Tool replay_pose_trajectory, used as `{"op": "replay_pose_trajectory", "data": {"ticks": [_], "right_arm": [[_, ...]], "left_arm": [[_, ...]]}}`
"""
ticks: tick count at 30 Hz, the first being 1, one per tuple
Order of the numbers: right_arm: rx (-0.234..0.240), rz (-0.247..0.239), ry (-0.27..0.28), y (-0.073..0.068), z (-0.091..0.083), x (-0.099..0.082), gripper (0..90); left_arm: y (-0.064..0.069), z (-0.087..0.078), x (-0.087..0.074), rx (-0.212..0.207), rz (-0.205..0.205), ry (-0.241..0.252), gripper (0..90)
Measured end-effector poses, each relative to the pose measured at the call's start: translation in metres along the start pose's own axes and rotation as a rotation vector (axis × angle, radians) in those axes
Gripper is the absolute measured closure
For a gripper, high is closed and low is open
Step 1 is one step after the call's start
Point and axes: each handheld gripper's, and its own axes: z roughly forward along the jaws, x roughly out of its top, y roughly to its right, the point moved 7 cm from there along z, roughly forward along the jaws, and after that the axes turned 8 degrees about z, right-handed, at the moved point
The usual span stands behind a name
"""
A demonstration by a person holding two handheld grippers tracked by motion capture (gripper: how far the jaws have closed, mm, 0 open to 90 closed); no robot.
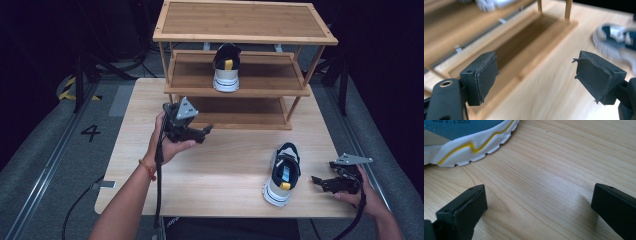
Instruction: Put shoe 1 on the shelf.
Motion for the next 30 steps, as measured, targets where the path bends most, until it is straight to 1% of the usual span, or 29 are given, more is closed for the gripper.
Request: {"op": "replay_pose_trajectory", "data": {"ticks": [2, 3, 4, 5, 6, 7, 8, 9, 10, 11, 12, 13, 14, 15, 16, 17, 20, 21, 22, 23, 24, 25, 26, 27, 28, 29, 30], "right_arm": [[0.000, -0.003, -0.016, 0.000, -0.001, 0.000, 0.5], [0.001, -0.003, -0.022, -0.001, -0.001, 0.000, 0.5], [0.002, -0.006, -0.029, -0.001, -0.001, 0.000, 0.5], [0.004, -0.010, -0.042, -0.001, -0.002, 0.000, 1.1], [0.003, -0.017, -0.050, -0.001, -0.003, 0.000, 4.3], [0.006, -0.023, -0.053, -0.002, -0.004, 0.001, 8.7], [0.010, -0.025, -0.051, -0.003, -0.006, 0.001, 14.4], [0.017, -0.028, -0.046, -0.004, -0.007, 0.002, 18.4], [0.017, -0.040, -0.045, -0.005, -0.007, 0.002, 18.3], [0.008, -0.050, -0.046, -0.005, -0.008, 0.002, 17.6], [0.004, -0.055, -0.049, -0.006, -0.009, 0.003, 19.2], [0.009, -0.064, -0.051, -0.007, -0.010, 0.003, 21.3], [0.016, -0.076, -0.053, -0.008, -0.011, 0.003, 22.4], [0.020, -0.079, -0.047, -0.010, -0.012, 0.005, 22.0], [0.020, -0.084, -0.039, -0.011, -0.014, 0.007, 21.8], [0.029, -0.090, -0.024, -0.015, -0.019, 0.010, 22.4], [0.045, -0.116, 0.006, -0.025, -0.030, 0.018, 22.7], [0.055, -0.127, 0.025, -0.031, -0.036, 0.022, 22.7], [0.059, -0.139, 0.036, -0.035, -0.041, 0.025, 22.7], [0.059, -0.139, 0.036, -0.035, -0.041, 0.025, 22.7], [0.074, -0.151, 0.057, -0.043, -0.049, 0.030, 23.1], [0.083, -0.164, 0.068, -0.049, -0.053, 0.033, 23.7], [0.090, -0.174, 0.073, -0.055, -0.057, 0.035, 25.0], [0.095, -0.184, 0.075, -0.062, -0.060, 0.038, 26.0], [0.107, -0.191, 0.076, -0.067, -0.061, 0.039, 26.0], [0.130, -0.208, 0.076, -0.075, -0.063, 0.041, 26.0], [0.137, -0.222, 0.077, -0.081, -0.063, 0.043, 26.3]], "left_arm": [[0.007, -0.006, -0.020, -0.003, 0.042, -0.038, 18.0], [0.012, -0.008, -0.029, -0.010, 0.041, -0.045, 18.0], [0.016, -0.009, -0.042, -0.021, 0.043, -0.057, 18.3], [0.019, -0.009, -0.053, -0.037, 0.046, -0.073, 19.1], [0.022, -0.008, -0.066, -0.047, 0.049, -0.099, 19.2], [0.023, -0.007, -0.079, -0.044, 0.051, -0.126, 19.2], [0.024, -0.006, -0.088, -0.038, 0.046, -0.139, 19.2], [0.026, -0.006, -0.100, -0.039, 0.045, -0.164, 19.2], [0.028, -0.007, -0.114, -0.046, 0.038, -0.187, 19.2], [0.030, -0.007, -0.124, -0.053, 0.033, -0.197, 19.3], [0.032, -0.008, -0.132, -0.071, 0.022, -0.214, 19.3], [0.033, -0.009, -0.140, -0.083, 0.021, -0.229, 19.2], [0.035, -0.010, -0.144, -0.088, 0.017, -0.235, 18.6], [0.036, -0.011, -0.149, -0.098, 0.003, -0.234, 18.4], [0.038, -0.014, -0.154, -0.125, -0.020, -0.229, 19.2], [0.040, -0.014, -0.157, -0.138, -0.041, -0.222, 20.6], [0.043, -0.016, -0.168, -0.139, -0.055, -0.242, 20.6], [0.046, -0.015, -0.171, -0.146, -0.062, -0.249, 20.5], [0.048, -0.014, -0.175, -0.151, -0.061, -0.263, 20.0], [0.048, -0.014, -0.175, -0.151, -0.061, -0.263, 19.4], [0.051, -0.014, -0.176, -0.162, -0.071, -0.262, 19.4], [0.052, -0.014, -0.177, -0.168, -0.093, -0.250, 18.4], [0.053, -0.015, -0.178, -0.167, -0.105, -0.242, 18.6], [0.053, -0.015, -0.179, -0.169, -0.107, -0.237, 18.6], [0.053, -0.016, -0.180, -0.161, -0.110, -0.233, 18.6], [0.054, -0.017, -0.181, -0.154, -0.116, -0.220, 18.6], [0.054, -0.017, -0.182, -0.148, -0.119, -0.206, 18.6]]}}
